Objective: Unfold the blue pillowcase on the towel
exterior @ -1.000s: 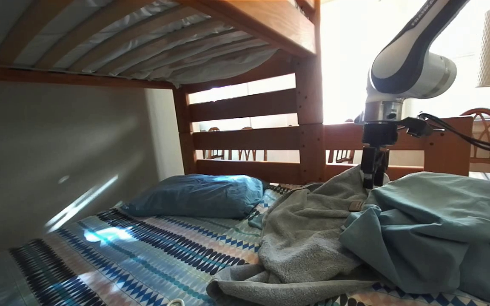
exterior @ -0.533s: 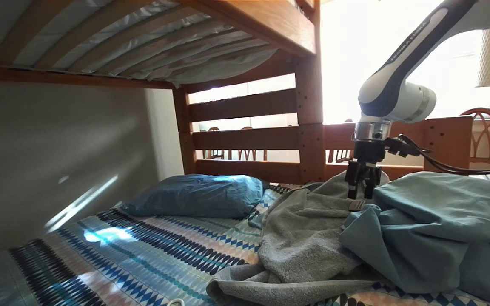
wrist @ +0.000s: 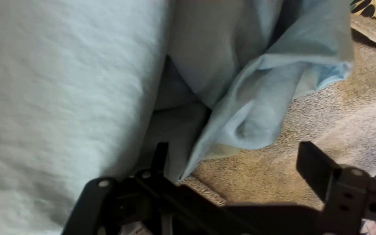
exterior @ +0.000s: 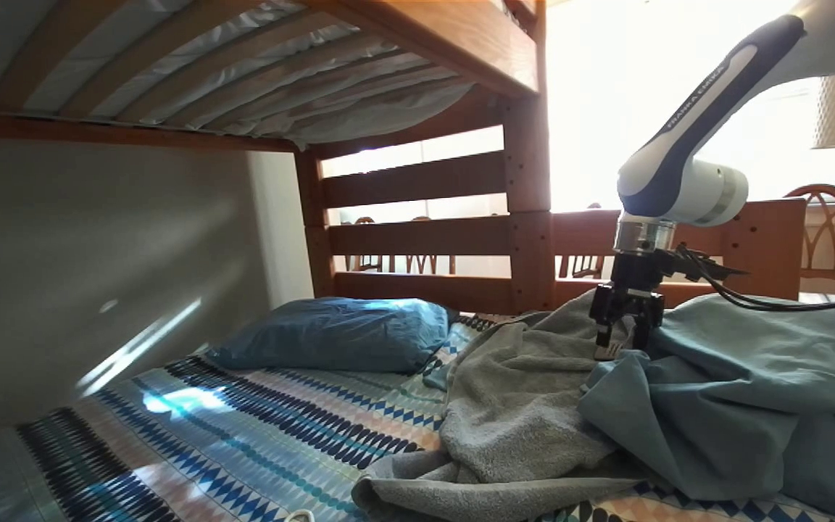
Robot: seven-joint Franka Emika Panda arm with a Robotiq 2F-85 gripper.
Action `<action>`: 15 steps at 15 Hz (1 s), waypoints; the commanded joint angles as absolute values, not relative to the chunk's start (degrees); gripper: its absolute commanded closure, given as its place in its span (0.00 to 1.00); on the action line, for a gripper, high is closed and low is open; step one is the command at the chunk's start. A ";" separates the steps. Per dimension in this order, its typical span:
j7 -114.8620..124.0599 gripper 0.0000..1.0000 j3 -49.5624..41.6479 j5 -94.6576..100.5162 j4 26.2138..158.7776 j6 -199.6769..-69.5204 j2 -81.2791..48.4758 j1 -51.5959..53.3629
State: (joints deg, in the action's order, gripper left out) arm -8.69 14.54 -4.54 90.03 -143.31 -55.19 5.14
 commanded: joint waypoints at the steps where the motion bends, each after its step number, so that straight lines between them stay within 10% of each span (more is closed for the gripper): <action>1: -6.55 0.25 14.11 -6.54 92.90 -145.31 -53.86 4.89; 12: -6.72 0.98 14.77 -6.74 94.18 -144.41 -53.78 4.61; 15: -9.07 1.00 15.36 -4.01 93.57 -142.18 -51.86 6.95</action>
State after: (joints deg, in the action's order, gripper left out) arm -7.10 14.82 -5.17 92.53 -143.96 -54.91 4.95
